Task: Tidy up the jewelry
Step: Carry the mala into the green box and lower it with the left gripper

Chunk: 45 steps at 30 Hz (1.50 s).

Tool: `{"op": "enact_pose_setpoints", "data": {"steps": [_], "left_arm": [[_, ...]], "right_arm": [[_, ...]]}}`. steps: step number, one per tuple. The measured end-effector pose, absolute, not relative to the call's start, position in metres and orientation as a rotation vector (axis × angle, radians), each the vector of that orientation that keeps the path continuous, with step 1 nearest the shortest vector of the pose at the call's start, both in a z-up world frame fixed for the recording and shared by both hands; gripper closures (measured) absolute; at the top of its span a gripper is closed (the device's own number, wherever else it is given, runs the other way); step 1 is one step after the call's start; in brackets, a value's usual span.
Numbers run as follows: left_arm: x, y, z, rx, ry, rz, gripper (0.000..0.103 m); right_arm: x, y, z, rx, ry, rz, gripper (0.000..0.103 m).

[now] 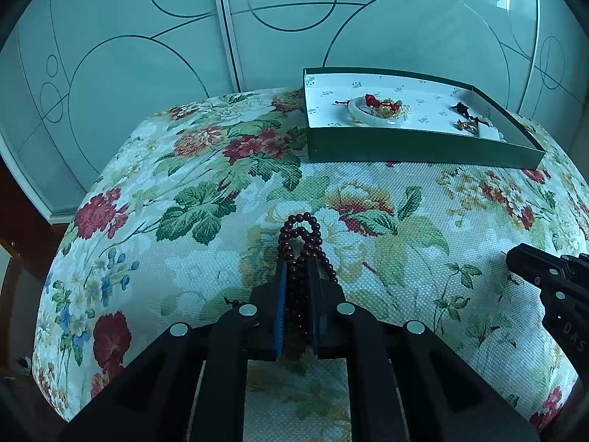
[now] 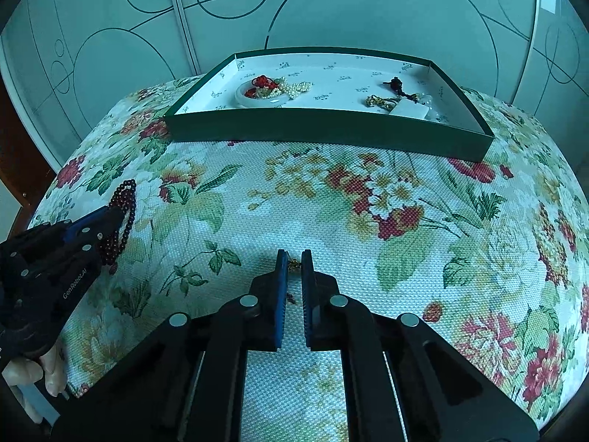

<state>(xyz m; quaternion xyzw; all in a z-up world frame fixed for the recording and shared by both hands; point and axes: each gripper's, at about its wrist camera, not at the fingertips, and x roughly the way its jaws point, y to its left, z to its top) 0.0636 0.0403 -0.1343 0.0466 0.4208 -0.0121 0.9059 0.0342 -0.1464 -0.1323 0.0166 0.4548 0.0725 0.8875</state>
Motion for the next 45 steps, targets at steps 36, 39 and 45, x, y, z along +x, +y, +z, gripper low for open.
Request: {"op": "enact_pose_setpoints", "data": {"steps": [36,39,45], "left_arm": [[0.077,-0.043,-0.112,0.112,0.86,-0.14,0.092],[0.079,-0.044,-0.107,0.105,0.852,-0.141,0.092],[0.087,-0.047,-0.09,0.086,0.826,-0.148,0.092]], "right_arm": [[0.032,-0.226,-0.121,0.158,0.904,0.061,0.095],[0.034,-0.229,-0.119,0.169,0.899,0.064,0.095],[0.042,-0.235,-0.106,0.181,0.87,0.075,0.095]]}}
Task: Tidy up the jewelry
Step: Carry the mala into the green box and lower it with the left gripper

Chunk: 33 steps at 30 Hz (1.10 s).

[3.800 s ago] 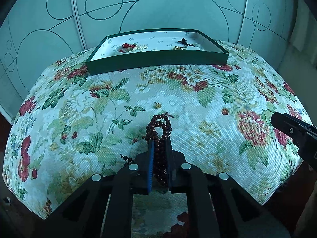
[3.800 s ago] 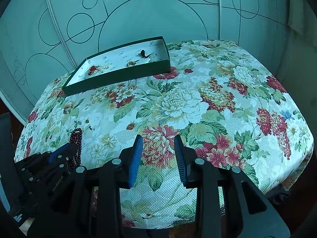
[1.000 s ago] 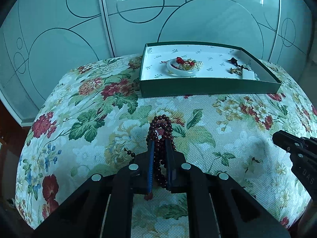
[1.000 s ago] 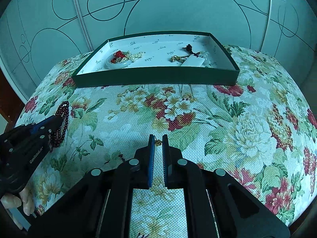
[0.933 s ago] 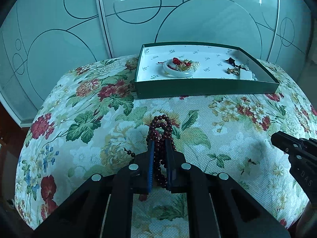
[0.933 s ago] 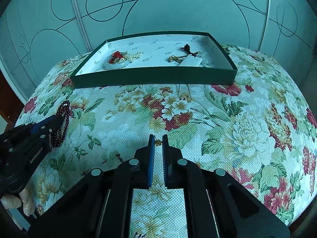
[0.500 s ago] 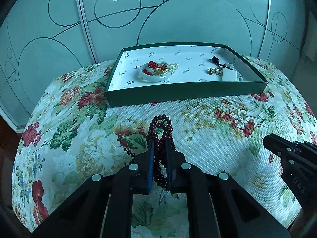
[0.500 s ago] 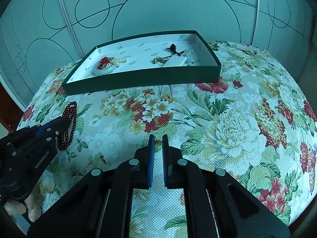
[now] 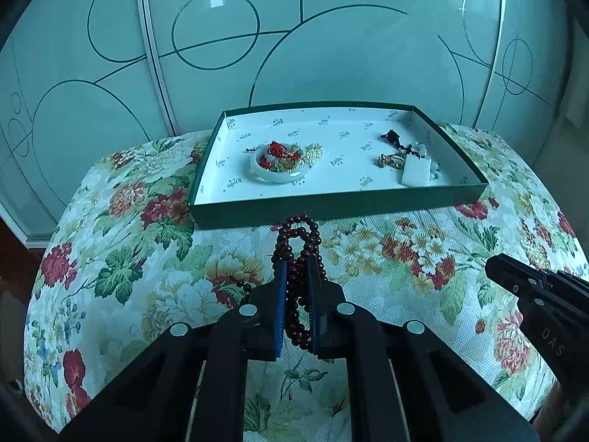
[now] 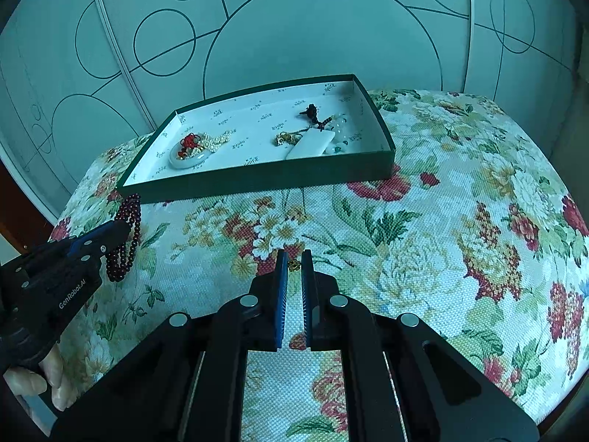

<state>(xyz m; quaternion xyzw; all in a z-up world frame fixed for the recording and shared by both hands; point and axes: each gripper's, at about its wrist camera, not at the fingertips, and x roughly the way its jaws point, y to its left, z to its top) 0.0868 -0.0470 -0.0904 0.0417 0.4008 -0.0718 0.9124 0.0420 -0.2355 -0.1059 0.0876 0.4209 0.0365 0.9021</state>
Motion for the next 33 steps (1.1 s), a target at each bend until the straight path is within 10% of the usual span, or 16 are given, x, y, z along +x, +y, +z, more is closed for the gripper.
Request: {"op": "enact_pose_setpoints", "data": {"steps": [33], "left_arm": [[0.224,-0.046,-0.031,0.057,0.706,-0.123,0.092]], "right_arm": [[0.18,-0.221,-0.064,0.161,0.76,0.102,0.095]]}}
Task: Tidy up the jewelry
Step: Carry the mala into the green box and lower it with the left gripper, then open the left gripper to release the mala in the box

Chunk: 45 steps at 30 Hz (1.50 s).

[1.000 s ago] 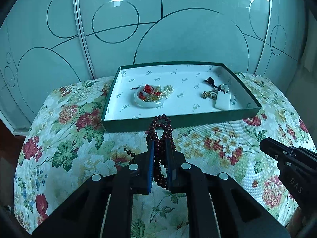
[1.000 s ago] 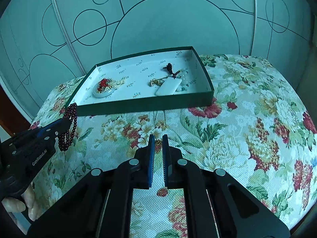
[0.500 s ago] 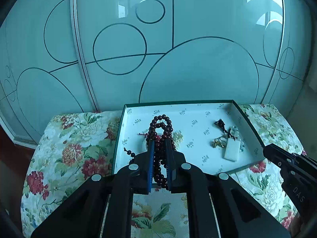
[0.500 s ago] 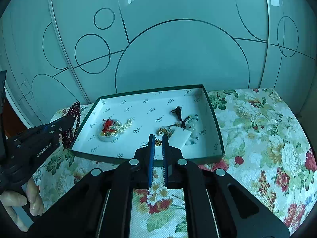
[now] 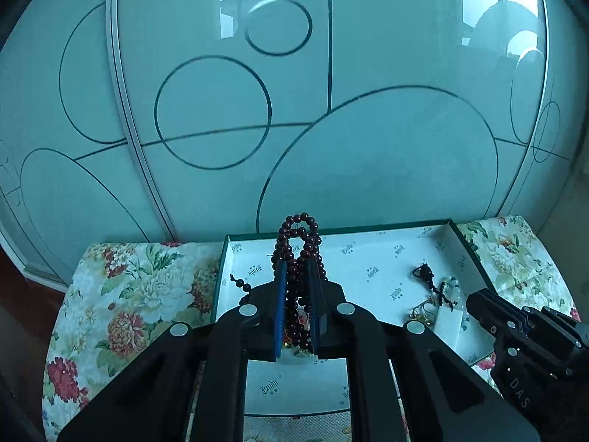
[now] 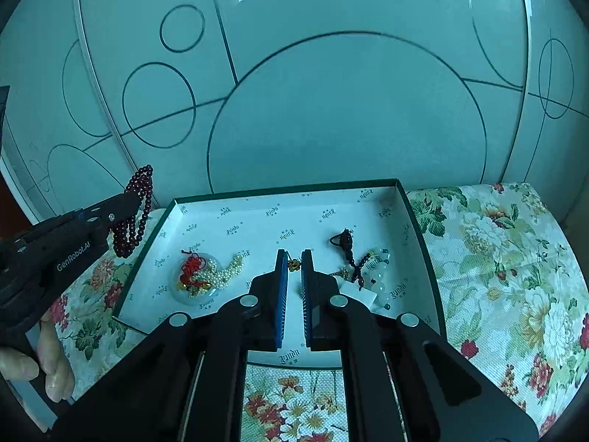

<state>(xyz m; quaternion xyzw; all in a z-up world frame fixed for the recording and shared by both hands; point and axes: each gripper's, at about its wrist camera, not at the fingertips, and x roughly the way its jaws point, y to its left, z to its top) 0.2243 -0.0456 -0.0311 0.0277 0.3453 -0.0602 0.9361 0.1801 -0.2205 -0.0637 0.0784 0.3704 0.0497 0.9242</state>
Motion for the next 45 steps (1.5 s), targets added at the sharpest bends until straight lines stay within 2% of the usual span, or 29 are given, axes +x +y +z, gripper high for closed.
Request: {"op": "enact_pose_setpoints", "data": {"steps": [11,28,29,35,37,39,45], "left_arm": [[0.242,-0.05,-0.103,0.06,0.849,-0.112,0.092],[0.246,-0.052,-0.114,0.061,0.856,-0.109,0.09],[0.246,-0.052,-0.114,0.059,0.858,-0.111,0.088],[0.244,-0.047,-0.112,0.032,0.858,-0.094,0.057],[0.242,-0.045,-0.111,0.027,0.859,-0.096,0.053],[0.239,-0.046,-0.109,0.03,0.855,-0.095,0.045],[0.227,-0.045,-0.099,0.024,0.836,-0.087,0.029]], "right_arm": [[0.205,-0.205,-0.117,0.137,0.877,0.093,0.095],[0.214,-0.201,-0.134,0.136,0.908,0.082,0.094],[0.214,-0.201,-0.134,0.135,0.908,0.081,0.094],[0.21,-0.203,-0.13,0.146,0.902,0.079,0.093],[0.207,-0.204,-0.127,0.15,0.899,0.077,0.09],[0.204,-0.204,-0.124,0.155,0.89,0.075,0.074],[0.194,-0.206,-0.115,0.161,0.88,0.066,0.072]]}}
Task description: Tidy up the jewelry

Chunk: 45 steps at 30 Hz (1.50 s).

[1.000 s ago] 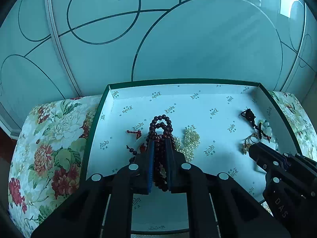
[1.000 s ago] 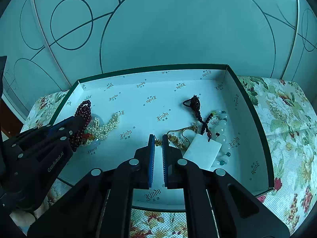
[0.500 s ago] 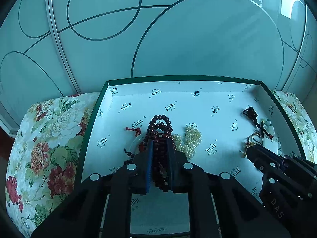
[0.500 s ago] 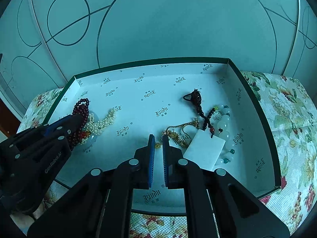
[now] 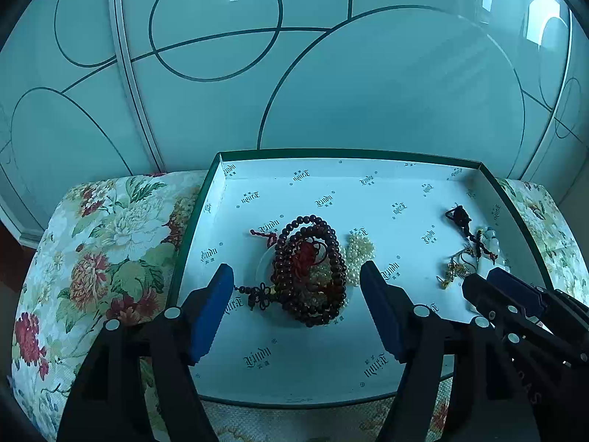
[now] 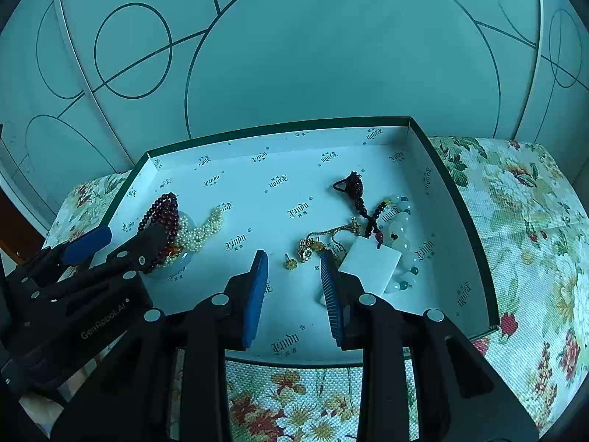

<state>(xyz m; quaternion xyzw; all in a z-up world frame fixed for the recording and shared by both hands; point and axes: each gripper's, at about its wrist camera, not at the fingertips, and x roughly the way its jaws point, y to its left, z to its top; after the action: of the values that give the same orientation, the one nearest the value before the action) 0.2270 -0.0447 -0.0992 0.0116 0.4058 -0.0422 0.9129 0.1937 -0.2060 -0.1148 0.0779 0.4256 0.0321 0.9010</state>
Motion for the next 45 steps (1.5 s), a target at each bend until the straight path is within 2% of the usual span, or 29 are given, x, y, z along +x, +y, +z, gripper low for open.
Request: {"op": "enact_pose_setpoints", "data": {"steps": [1,4,13,15,30,45], "left_arm": [[0.224,-0.044,-0.097,0.022,0.833,-0.086,0.029],[0.215,-0.044,-0.09,0.031,0.828,-0.081,0.028],[0.179,-0.038,-0.063,0.029,0.806,-0.057,0.021],[0.171,-0.037,-0.057,0.033,0.795,-0.035,0.02],[0.121,-0.032,-0.024,0.022,0.75,-0.029,0.019],[0.103,-0.037,-0.013,0.016,0.74,-0.037,0.019]], "right_arm": [[0.191,-0.207,-0.113,0.163,0.878,0.063,0.071],[0.185,-0.209,-0.107,0.172,0.868,0.054,0.06],[0.156,-0.22,-0.081,0.194,0.837,0.026,0.056],[0.149,-0.219,-0.074,0.191,0.826,0.023,0.052],[0.104,-0.209,-0.035,0.173,0.776,0.036,0.05],[0.084,-0.208,-0.024,0.168,0.76,0.035,0.05]]}}
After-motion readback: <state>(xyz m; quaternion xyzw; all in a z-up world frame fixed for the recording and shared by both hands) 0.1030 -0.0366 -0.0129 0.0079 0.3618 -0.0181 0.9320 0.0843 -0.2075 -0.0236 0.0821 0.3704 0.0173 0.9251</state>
